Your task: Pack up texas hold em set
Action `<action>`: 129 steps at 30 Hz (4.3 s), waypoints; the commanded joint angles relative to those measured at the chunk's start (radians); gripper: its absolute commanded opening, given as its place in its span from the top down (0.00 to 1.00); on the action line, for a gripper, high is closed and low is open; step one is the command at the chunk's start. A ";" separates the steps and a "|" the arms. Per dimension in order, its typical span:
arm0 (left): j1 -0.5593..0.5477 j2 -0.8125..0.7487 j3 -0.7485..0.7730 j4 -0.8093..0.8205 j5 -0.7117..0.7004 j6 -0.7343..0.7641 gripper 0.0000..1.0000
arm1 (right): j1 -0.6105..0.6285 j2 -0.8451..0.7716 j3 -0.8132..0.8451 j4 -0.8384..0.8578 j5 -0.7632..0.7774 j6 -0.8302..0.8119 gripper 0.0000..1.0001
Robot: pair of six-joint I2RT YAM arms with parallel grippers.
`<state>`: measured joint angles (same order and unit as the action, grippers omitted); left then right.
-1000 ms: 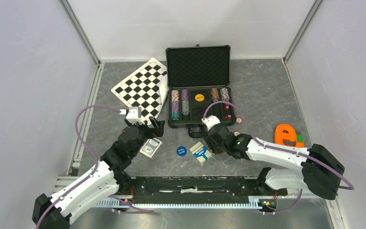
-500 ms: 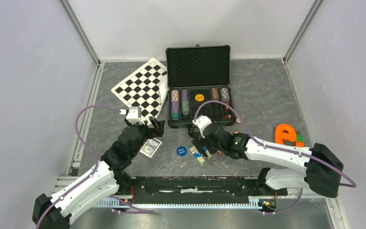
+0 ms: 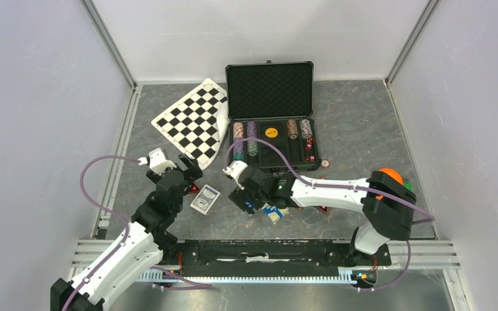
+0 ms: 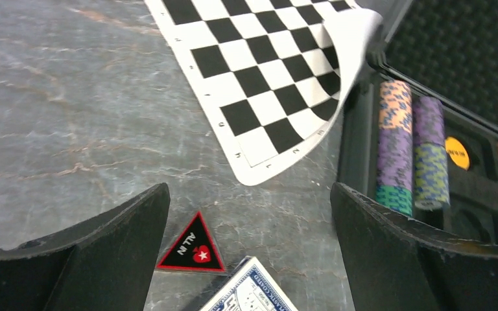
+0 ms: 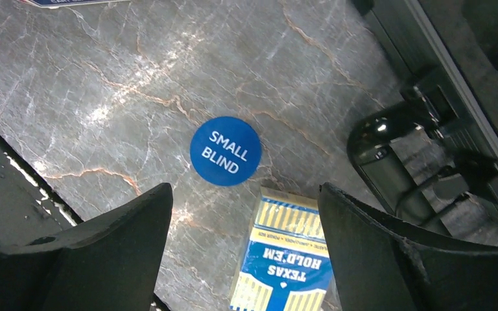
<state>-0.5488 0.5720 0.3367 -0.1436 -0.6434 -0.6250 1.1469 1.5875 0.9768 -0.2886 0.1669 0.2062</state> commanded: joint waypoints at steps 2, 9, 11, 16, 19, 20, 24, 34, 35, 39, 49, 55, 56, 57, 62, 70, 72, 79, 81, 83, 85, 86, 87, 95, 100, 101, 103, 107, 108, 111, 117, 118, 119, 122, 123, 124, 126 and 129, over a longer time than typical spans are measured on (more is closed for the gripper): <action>0.016 -0.024 -0.002 -0.099 -0.193 -0.186 0.00 | 0.011 0.079 0.111 -0.043 -0.034 -0.012 0.13; 0.015 -0.119 -0.026 -0.160 -0.285 -0.271 0.00 | 0.020 0.192 0.207 -0.102 -0.039 0.017 0.14; 0.015 -0.159 -0.038 -0.163 -0.291 -0.273 0.00 | 0.020 0.229 0.240 -0.139 -0.041 0.032 0.14; 0.013 -0.250 -0.072 -0.165 -0.306 -0.283 0.00 | 0.021 0.275 0.260 -0.178 -0.060 0.061 0.16; 0.013 -0.277 -0.077 -0.163 -0.301 -0.280 0.00 | 0.020 0.292 0.258 -0.192 -0.057 0.071 0.18; 0.013 -0.280 -0.077 -0.161 -0.299 -0.279 0.00 | 0.021 0.298 0.261 -0.199 -0.055 0.075 0.19; 0.013 -0.276 -0.076 -0.159 -0.292 -0.275 0.00 | 0.020 0.314 0.270 -0.220 -0.067 0.086 0.23; 0.011 -0.280 -0.074 -0.157 -0.278 -0.262 0.00 | 0.004 0.392 0.370 -0.310 -0.107 0.047 0.44; 0.012 -0.284 -0.074 -0.156 -0.276 -0.259 0.00 | 0.003 0.396 0.378 -0.319 -0.103 0.046 0.47; 0.012 -0.296 -0.077 -0.149 -0.266 -0.246 0.00 | -0.007 0.411 0.407 -0.351 -0.091 0.035 0.59; 0.012 -0.299 -0.084 -0.126 -0.244 -0.224 0.00 | -0.028 0.316 0.447 -0.352 -0.062 0.019 0.62; 0.012 -0.296 -0.088 -0.109 -0.232 -0.213 0.00 | -0.070 0.244 0.477 -0.348 -0.052 -0.003 0.62; 0.012 -0.297 -0.088 -0.108 -0.231 -0.211 0.00 | -0.082 0.237 0.482 -0.349 -0.052 -0.008 0.62; 0.012 -0.297 -0.088 -0.108 -0.231 -0.209 0.00 | -0.092 0.231 0.490 -0.355 -0.049 -0.013 0.62; 0.012 -0.296 -0.089 -0.104 -0.226 -0.208 0.00 | -0.187 0.217 0.525 -0.381 -0.031 -0.055 0.62; 0.012 -0.291 -0.094 -0.092 -0.225 -0.204 0.00 | -0.368 0.259 0.580 -0.385 -0.006 -0.116 0.62; 0.012 -0.288 -0.096 -0.088 -0.225 -0.202 0.00 | -0.403 0.286 0.590 -0.383 -0.013 -0.126 0.62; 0.012 -0.276 -0.096 -0.077 -0.231 -0.196 0.00 | -0.477 0.333 0.570 -0.379 -0.059 -0.148 0.62; 0.012 -0.270 -0.096 -0.074 -0.229 -0.195 0.00 | -0.480 0.332 0.551 -0.372 -0.066 -0.152 0.62; 0.012 -0.263 -0.096 -0.071 -0.226 -0.194 0.00 | -0.486 0.337 0.540 -0.360 -0.078 -0.154 0.62; 0.012 -0.259 -0.096 -0.069 -0.226 -0.194 0.00 | -0.490 0.348 0.543 -0.357 -0.089 -0.155 0.62; 0.012 -0.257 -0.096 -0.069 -0.226 -0.194 0.00 | -0.491 0.356 0.545 -0.356 -0.093 -0.157 0.61; 0.012 -0.256 -0.096 -0.068 -0.224 -0.194 0.00 | -0.491 0.363 0.549 -0.356 -0.095 -0.155 0.61; 0.012 -0.255 -0.099 -0.063 -0.226 -0.191 0.00 | -0.492 0.382 0.510 -0.363 -0.097 -0.151 0.59; 0.012 -0.257 -0.097 -0.063 -0.223 -0.190 0.00 | -0.495 0.391 0.503 -0.361 -0.054 -0.150 0.57; 0.012 -0.256 -0.097 -0.063 -0.223 -0.189 0.00 | -0.495 0.393 0.505 -0.360 -0.042 -0.148 0.56; 0.012 -0.259 -0.097 -0.063 -0.223 -0.187 0.00 | -0.497 0.395 0.509 -0.362 -0.040 -0.146 0.52; 0.012 -0.263 -0.097 -0.065 -0.223 -0.185 0.00 | -0.504 0.397 0.511 -0.362 -0.012 -0.137 0.49; 0.012 -0.263 -0.097 -0.065 -0.224 -0.185 0.00 | -0.506 0.397 0.511 -0.360 -0.013 -0.138 0.48; 0.012 -0.263 -0.097 -0.064 -0.223 -0.185 0.00 | -0.514 0.401 0.514 -0.358 -0.017 -0.138 0.42; 0.012 -0.262 -0.097 -0.063 -0.225 -0.183 0.00 | -0.526 0.398 0.517 -0.341 -0.030 -0.127 0.28; 0.012 -0.261 -0.097 -0.063 -0.225 -0.183 0.00 | -0.529 0.395 0.519 -0.339 -0.040 -0.127 0.27; 0.012 -0.261 -0.097 -0.062 -0.225 -0.182 0.00 | -0.529 0.390 0.516 -0.334 -0.049 -0.125 0.26; 0.012 -0.259 -0.098 -0.060 -0.224 -0.182 0.00 | -0.530 0.368 0.516 -0.329 -0.069 -0.124 0.27; 0.012 -0.260 -0.099 -0.060 -0.223 -0.182 0.00 | -0.530 0.360 0.517 -0.330 -0.073 -0.123 0.27; 0.012 -0.260 -0.099 -0.060 -0.223 -0.181 0.00 | -0.530 0.346 0.516 -0.330 -0.078 -0.123 0.28; 0.012 -0.260 -0.099 -0.059 -0.222 -0.180 0.00 | -0.530 0.321 0.510 -0.326 -0.089 -0.123 0.30; 0.012 -0.260 -0.099 -0.058 -0.219 -0.179 0.00 | -0.530 0.296 0.504 -0.317 -0.119 -0.125 0.32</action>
<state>-0.5381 0.3107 0.2405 -0.2508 -0.8532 -0.8268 0.6292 1.9556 1.4910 -0.6411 0.0685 0.0849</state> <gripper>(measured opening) 0.994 0.692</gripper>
